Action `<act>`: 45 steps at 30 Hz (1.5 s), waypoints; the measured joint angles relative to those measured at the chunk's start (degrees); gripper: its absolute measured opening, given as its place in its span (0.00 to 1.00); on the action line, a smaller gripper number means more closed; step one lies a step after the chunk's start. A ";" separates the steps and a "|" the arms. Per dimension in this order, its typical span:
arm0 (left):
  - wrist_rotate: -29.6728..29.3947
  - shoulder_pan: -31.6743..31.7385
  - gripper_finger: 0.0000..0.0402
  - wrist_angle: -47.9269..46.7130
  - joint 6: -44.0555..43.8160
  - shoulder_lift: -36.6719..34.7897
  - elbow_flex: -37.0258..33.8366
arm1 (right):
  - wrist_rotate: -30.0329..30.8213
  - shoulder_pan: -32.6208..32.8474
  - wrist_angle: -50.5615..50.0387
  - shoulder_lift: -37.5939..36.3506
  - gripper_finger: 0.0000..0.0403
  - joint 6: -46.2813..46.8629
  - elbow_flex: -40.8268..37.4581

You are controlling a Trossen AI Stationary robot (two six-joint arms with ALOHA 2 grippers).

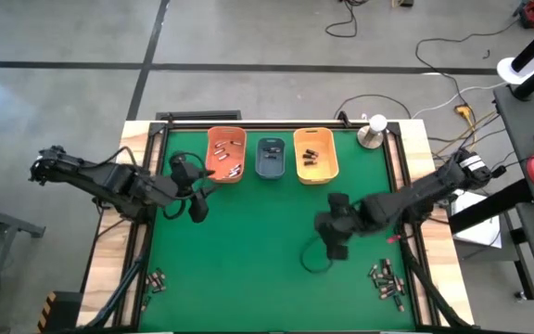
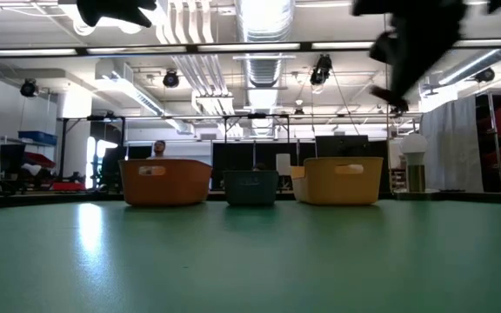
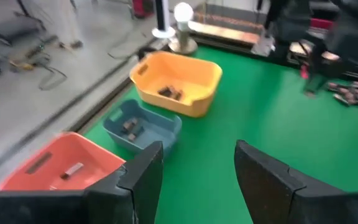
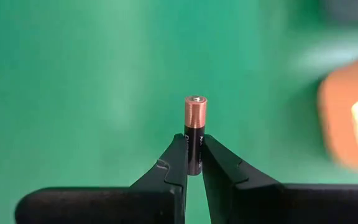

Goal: Sort batteries
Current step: Put the small black battery into the blue bin

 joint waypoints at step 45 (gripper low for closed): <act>21.39 -9.73 0.43 -5.11 -5.76 22.57 3.55 | -5.04 -14.15 7.68 30.48 0.34 -12.93 25.54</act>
